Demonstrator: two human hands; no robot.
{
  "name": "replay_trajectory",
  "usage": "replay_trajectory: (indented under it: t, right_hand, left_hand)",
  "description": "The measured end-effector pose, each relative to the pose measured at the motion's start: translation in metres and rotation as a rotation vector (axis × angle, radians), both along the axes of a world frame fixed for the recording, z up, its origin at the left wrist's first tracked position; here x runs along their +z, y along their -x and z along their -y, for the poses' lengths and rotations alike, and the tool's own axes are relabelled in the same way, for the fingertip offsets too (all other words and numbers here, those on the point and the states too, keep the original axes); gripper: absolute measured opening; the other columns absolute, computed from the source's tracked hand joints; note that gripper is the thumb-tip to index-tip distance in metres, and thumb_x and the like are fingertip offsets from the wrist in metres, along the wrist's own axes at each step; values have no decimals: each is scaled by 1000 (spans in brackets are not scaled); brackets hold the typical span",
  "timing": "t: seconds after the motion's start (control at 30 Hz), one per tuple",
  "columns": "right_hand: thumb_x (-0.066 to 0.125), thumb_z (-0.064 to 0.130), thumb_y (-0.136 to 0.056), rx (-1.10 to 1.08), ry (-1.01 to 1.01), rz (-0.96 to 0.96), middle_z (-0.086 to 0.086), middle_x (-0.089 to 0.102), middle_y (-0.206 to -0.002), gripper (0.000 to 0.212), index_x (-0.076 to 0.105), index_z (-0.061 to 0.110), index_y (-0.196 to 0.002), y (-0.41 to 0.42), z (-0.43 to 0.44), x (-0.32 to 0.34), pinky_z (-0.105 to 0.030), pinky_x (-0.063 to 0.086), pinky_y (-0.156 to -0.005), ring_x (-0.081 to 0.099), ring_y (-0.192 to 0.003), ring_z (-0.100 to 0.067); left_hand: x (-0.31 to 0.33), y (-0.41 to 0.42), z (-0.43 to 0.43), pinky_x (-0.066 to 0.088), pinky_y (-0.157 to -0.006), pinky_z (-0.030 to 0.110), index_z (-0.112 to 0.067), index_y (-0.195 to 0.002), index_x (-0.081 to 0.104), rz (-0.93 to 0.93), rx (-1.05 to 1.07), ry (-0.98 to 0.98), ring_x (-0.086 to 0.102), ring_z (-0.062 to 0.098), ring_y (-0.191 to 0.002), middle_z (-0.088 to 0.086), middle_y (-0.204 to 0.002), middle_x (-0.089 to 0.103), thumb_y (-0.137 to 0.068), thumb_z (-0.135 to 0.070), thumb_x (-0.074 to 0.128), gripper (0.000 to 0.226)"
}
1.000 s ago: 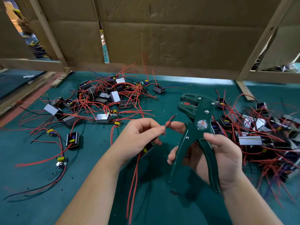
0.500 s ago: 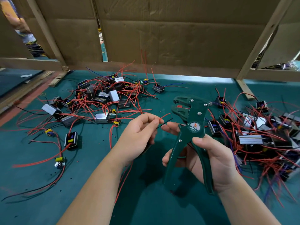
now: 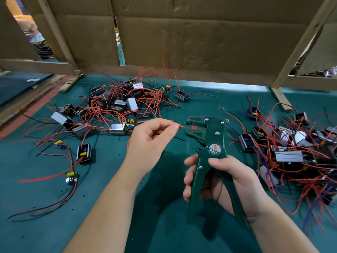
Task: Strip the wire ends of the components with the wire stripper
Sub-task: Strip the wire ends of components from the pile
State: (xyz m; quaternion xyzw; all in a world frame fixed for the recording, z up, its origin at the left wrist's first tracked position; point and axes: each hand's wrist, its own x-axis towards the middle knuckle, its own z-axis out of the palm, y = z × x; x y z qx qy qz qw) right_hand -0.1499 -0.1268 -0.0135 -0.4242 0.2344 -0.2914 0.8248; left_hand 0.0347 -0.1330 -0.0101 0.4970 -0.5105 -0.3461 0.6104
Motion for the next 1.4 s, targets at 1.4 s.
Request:
replay_trajectory:
  t: [1.4]
  right_hand:
    - [79,57,-65,-24,104,-208,-24,63,-70,50,68,10,-80,0,-2,-6,-39,54,-58,64,-60,-37]
  left_hand:
    - [4,-11,-5,26,-45,9,-18,-68,68,145,-70,-10,31,1,-44,-11,-51,49,-85,-5,68,22]
